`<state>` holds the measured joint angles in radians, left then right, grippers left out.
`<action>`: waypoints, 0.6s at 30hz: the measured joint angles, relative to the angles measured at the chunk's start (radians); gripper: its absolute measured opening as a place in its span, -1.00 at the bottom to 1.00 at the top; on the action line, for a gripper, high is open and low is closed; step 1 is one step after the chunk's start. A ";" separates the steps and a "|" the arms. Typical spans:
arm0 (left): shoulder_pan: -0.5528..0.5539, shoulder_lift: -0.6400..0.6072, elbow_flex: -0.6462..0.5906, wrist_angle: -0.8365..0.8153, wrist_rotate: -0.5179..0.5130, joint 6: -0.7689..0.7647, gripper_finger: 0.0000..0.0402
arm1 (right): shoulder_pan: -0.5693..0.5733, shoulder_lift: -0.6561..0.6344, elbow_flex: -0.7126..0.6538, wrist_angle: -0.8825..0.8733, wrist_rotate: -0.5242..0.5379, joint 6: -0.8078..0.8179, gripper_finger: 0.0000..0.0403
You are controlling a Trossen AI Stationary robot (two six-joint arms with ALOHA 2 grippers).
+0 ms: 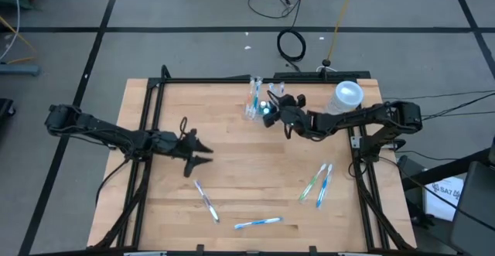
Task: Pick & Place toothbrushing station
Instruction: Put the purple toothbrush into the left section of the transparent organizer
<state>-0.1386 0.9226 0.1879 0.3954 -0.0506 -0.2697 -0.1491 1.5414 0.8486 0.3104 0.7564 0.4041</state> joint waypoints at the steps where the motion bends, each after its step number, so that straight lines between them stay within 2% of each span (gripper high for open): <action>1: -0.006 0.000 0.000 -0.015 0.047 0.002 -0.17 | 0.007 0.000 0.000 0.042 0.000 -0.036 -0.23; 4: -0.041 0.000 0.000 -0.064 0.159 0.006 -0.17 | 0.031 0.000 0.000 0.170 0.000 -0.174 -0.24; 7: -0.100 0.000 -0.001 -0.116 0.189 0.039 -0.18 | 0.063 0.000 0.000 0.290 0.001 -0.287 -0.25; 14: -0.233 0.008 -0.001 -0.200 0.157 0.106 -0.18 | 0.133 0.000 0.000 0.449 0.001 -0.426 -0.25; 16: -0.262 0.016 -0.001 -0.221 0.110 0.111 -0.17 | 0.144 0.000 0.000 0.448 0.001 -0.452 -0.25; 18: -0.278 0.035 -0.001 -0.217 0.012 0.110 -0.17 | 0.151 0.000 0.000 0.448 0.001 -0.472 -0.25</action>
<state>-0.4167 0.9575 0.1871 0.1780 -0.0388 -0.1594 0.0023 1.5414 0.8486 0.7586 0.7570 -0.0678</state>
